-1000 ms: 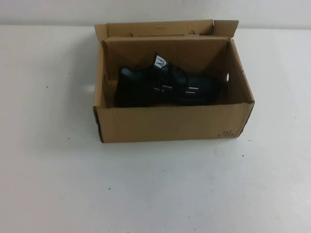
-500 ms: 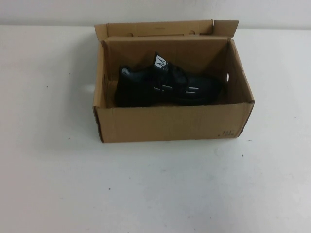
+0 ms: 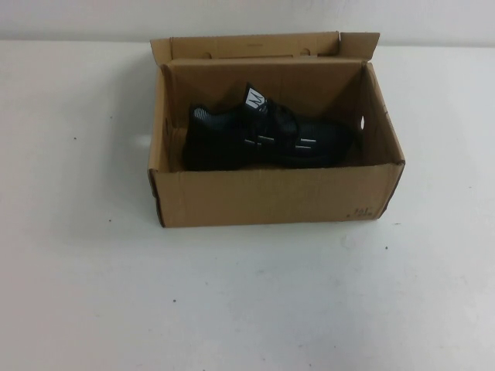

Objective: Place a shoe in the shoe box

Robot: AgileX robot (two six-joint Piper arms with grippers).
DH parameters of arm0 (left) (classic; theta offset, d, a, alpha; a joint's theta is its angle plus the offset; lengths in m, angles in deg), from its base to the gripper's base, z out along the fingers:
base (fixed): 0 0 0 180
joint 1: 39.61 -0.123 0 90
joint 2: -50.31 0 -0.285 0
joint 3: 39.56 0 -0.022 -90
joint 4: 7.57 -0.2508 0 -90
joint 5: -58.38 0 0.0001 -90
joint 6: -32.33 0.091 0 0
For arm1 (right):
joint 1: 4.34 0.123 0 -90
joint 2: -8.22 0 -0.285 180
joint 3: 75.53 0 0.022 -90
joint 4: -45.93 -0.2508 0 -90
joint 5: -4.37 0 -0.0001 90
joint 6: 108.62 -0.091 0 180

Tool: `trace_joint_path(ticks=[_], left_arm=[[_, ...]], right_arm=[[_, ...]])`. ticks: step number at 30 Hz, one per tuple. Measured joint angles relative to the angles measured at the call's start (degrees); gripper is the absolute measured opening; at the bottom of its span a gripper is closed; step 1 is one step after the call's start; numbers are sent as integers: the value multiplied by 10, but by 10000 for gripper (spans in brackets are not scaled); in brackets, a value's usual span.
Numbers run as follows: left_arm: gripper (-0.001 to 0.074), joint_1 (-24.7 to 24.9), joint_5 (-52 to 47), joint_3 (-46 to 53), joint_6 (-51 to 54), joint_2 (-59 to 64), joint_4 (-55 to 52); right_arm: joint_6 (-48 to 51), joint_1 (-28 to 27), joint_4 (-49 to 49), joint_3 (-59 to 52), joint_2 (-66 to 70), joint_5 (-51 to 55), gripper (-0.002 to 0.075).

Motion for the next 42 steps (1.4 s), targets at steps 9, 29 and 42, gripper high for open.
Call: trace_joint_path(ticks=[9,29,42], left_arm=[[-1,0,18,17,0,-1,1],[-1,-10,192,334,-27,-117,-56],[-1,-17,135,337,-27,-117,-47]], right_arm=[[0,0,0,0,0,0,-17],[0,0,-1,0,0,0,-17],[0,0,-2,0,0,0,-17]])
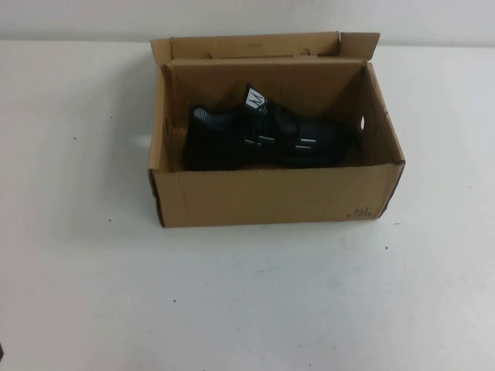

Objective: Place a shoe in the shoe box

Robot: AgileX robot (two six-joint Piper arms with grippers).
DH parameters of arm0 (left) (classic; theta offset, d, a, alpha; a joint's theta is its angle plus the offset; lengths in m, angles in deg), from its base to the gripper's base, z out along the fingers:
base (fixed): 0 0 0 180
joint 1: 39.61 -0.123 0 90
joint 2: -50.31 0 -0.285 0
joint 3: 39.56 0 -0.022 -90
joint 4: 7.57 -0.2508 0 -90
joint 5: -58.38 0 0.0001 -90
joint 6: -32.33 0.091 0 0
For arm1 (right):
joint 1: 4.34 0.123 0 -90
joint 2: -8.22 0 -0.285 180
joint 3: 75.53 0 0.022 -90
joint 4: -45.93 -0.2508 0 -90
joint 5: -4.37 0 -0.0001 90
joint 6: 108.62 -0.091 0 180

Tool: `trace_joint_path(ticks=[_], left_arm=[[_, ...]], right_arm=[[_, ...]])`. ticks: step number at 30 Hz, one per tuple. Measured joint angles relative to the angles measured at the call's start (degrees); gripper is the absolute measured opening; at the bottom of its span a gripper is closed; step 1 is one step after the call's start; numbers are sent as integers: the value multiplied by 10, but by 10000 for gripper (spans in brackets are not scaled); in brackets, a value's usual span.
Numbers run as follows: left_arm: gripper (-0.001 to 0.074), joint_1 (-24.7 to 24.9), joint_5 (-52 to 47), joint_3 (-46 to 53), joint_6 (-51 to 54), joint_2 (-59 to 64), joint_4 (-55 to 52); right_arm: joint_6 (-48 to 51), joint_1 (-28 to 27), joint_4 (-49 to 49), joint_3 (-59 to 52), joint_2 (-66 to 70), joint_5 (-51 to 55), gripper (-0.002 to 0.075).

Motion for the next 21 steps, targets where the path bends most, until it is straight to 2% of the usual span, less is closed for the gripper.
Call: trace_joint_path(ticks=[17,21], left_arm=[[-1,0,0,0,2,0,0],[-1,0,0,0,2,0,0]], right_arm=[[0,-1,0,0,-2,0,-17],[0,-47,-4,-6,-37,2,-17]])
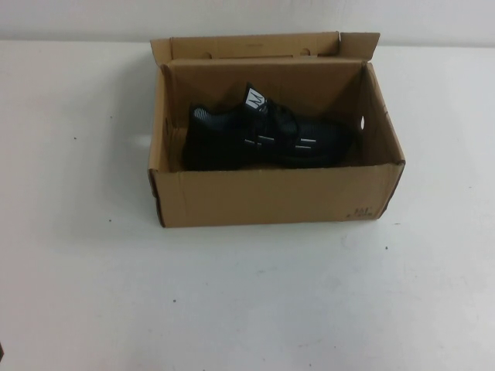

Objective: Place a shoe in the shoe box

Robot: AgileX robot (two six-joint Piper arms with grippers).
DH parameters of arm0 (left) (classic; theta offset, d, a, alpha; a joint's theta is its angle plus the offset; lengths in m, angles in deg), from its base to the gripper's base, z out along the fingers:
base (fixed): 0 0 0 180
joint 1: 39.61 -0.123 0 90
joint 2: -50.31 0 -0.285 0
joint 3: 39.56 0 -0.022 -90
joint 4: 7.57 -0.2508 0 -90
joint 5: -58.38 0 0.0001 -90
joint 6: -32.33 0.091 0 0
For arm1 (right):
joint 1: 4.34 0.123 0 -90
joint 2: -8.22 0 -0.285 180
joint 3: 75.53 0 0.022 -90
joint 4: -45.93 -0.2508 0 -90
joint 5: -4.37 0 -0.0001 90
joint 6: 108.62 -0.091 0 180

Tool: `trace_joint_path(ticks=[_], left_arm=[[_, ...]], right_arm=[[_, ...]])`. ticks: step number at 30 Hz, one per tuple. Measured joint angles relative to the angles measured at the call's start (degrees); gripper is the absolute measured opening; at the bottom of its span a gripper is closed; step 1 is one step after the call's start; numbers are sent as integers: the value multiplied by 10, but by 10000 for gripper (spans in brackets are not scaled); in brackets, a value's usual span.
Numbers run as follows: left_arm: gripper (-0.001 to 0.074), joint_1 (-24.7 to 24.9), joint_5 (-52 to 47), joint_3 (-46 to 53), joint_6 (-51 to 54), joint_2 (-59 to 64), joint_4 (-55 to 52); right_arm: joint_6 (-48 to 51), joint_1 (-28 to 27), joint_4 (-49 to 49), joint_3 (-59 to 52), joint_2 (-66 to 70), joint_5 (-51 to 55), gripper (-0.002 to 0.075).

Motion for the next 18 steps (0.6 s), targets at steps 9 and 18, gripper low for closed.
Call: trace_joint_path(ticks=[9,18], left_arm=[[-1,0,-1,0,0,-1,1],[-1,0,-1,0,2,-1,1]], right_arm=[[-4,-96,17,-98,-141,-41,-17],[-78,-118,35,-281,-160,-90,-17]])
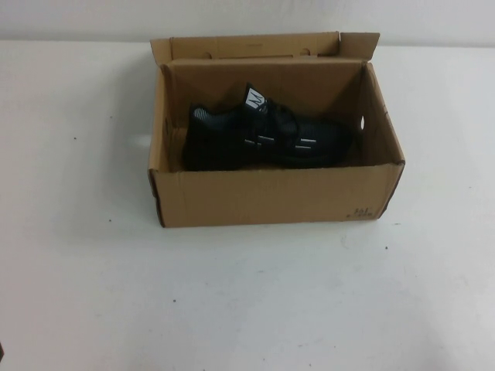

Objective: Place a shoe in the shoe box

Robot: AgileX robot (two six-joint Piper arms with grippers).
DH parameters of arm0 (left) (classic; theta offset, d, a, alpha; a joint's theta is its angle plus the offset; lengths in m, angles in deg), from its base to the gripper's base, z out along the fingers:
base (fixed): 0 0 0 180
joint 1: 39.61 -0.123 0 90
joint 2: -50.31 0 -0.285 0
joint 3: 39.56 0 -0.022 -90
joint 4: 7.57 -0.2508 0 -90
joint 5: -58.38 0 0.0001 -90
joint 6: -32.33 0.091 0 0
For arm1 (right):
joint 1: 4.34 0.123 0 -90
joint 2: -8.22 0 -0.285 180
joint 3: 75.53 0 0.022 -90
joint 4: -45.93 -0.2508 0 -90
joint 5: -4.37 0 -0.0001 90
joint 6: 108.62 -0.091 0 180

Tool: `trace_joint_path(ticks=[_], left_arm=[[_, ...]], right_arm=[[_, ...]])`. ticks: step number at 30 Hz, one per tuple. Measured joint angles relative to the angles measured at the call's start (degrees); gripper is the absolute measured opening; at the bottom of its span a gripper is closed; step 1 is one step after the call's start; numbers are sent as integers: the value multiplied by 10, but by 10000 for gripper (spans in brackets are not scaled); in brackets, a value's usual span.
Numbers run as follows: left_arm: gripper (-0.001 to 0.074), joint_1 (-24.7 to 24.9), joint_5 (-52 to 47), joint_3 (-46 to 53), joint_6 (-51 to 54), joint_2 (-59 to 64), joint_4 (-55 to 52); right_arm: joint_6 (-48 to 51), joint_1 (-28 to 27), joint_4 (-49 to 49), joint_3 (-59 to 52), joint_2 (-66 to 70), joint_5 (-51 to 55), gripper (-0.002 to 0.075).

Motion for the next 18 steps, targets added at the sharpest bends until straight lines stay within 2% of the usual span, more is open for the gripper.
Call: trace_joint_path(ticks=[6,18], left_arm=[[-1,0,0,0,0,0,0],[-1,0,0,0,1,0,0]], right_arm=[[-9,0,27,-5,0,34,-17],[-11,0,27,-5,0,35,-17]])
